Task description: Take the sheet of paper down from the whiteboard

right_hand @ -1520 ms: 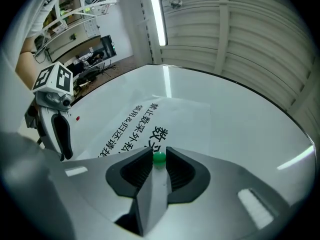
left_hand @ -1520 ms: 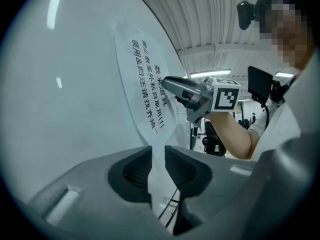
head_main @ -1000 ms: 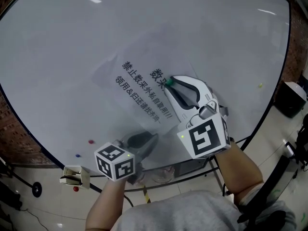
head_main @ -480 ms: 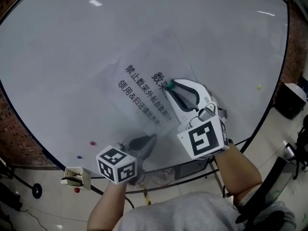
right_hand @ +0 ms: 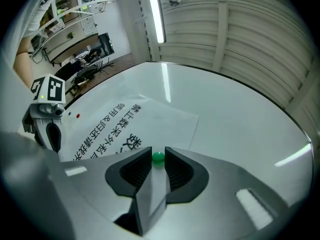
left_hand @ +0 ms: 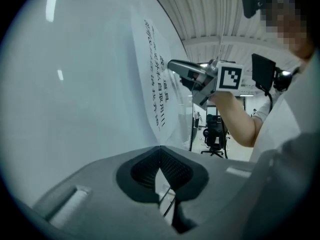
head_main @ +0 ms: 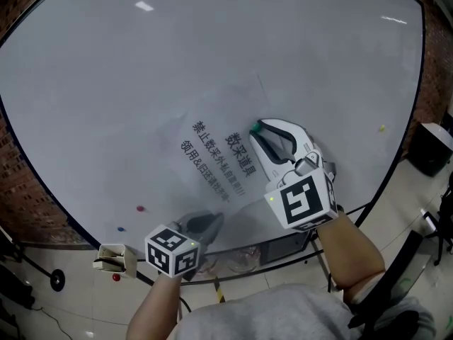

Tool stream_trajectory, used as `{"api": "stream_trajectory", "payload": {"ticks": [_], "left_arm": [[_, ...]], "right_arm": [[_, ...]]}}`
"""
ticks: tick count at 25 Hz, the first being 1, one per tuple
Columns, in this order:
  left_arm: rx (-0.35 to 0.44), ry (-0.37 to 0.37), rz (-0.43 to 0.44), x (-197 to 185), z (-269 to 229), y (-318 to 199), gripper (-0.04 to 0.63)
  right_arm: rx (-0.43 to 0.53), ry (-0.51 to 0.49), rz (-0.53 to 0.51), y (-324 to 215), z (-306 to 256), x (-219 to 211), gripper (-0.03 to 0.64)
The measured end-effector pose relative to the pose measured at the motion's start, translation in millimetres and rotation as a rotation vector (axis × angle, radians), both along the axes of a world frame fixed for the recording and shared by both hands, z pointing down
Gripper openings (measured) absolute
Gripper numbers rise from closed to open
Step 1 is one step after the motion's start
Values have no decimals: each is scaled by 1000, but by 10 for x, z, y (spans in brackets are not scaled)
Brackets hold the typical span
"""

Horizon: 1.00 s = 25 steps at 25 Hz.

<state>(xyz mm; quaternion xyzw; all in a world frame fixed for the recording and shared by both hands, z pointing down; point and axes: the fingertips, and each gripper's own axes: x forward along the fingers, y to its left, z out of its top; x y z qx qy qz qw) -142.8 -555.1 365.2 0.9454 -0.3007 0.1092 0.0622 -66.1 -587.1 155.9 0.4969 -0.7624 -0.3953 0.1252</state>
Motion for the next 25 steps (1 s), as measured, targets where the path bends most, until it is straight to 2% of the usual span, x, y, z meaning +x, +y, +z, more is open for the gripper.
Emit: {"api": "stream_trajectory", "payload": {"ticks": [5,9,15,19,25], "left_arm": [[-85,-99,-22,-153,531,97,2],[-128,-129,-29,-284,738,104,2],[-162,-145,-44,-331,776,105,2],[-190,-97,-38,-323,782,105,2],[-177,-87,-42,-302,737,127,2]], "right_arm": [[10,-9,-4,129,22,44,83],[6,-20,2,78,41,50,83],[-6,-30,5,-17,18,111,83],[-8,-32,8,-66,14,121,83],[-5,-17,18,-47,39,142,80]]}}
